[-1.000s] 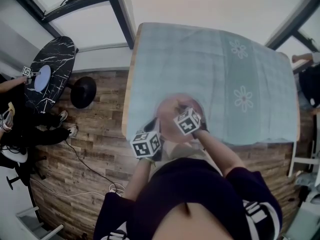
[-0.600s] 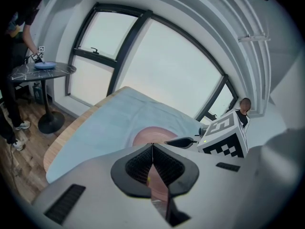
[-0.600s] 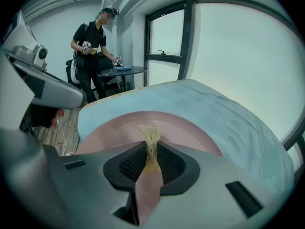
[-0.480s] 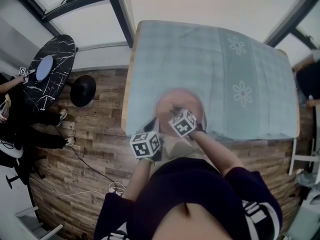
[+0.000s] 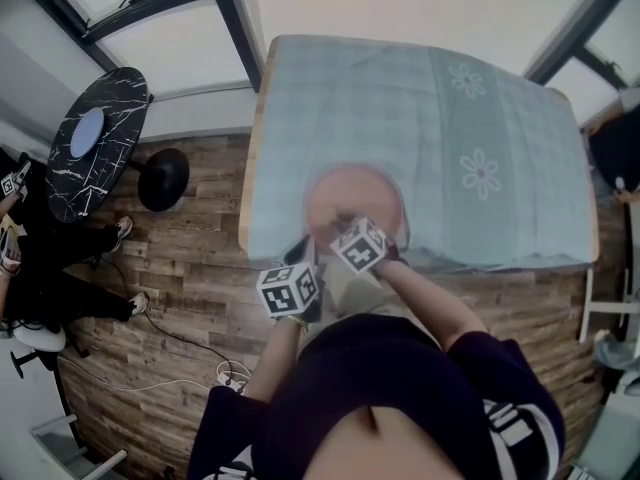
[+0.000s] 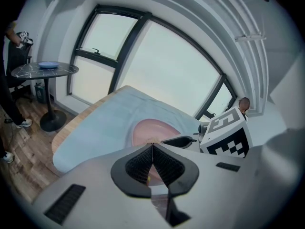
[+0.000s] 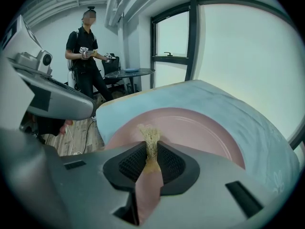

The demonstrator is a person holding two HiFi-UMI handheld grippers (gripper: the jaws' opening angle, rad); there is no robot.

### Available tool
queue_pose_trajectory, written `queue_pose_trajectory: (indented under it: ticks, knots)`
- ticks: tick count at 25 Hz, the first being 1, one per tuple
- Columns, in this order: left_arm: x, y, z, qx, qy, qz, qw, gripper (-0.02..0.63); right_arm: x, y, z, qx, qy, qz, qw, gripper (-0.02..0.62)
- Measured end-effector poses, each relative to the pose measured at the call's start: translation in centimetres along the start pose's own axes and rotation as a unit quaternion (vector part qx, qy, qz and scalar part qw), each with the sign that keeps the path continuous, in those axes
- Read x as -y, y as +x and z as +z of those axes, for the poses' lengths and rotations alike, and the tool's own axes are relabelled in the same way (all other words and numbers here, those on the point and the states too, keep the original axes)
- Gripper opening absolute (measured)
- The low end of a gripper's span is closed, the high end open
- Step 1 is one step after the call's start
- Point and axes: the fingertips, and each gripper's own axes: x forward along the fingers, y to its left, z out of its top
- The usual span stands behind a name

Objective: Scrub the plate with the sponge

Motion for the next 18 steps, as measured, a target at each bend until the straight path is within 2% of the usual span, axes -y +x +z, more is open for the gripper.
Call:
queue_pose_trajectory:
  ticks: [10,14,18]
  knots:
    - [0.9,-1.1,-1.4,0.002,0.007,-0.007,0.9999,0.012,-1.9,-1.1,-0.9,-0.003,-0.010,0.013,1.000,0.067]
    - [1.2,-1.4,-1.1,0.008,0.010,-0.008,0.9999,0.012,-2.2,-1.6,-1.8,-0.010,0.009,0.018,1.000,0.067]
    - [1.3,-1.2,-1.1,0.008,0.011,-0.009,0.9999,0.012,-0.8,-2.8,-1.2,0.012,0.025,0.001,1.000,0.067]
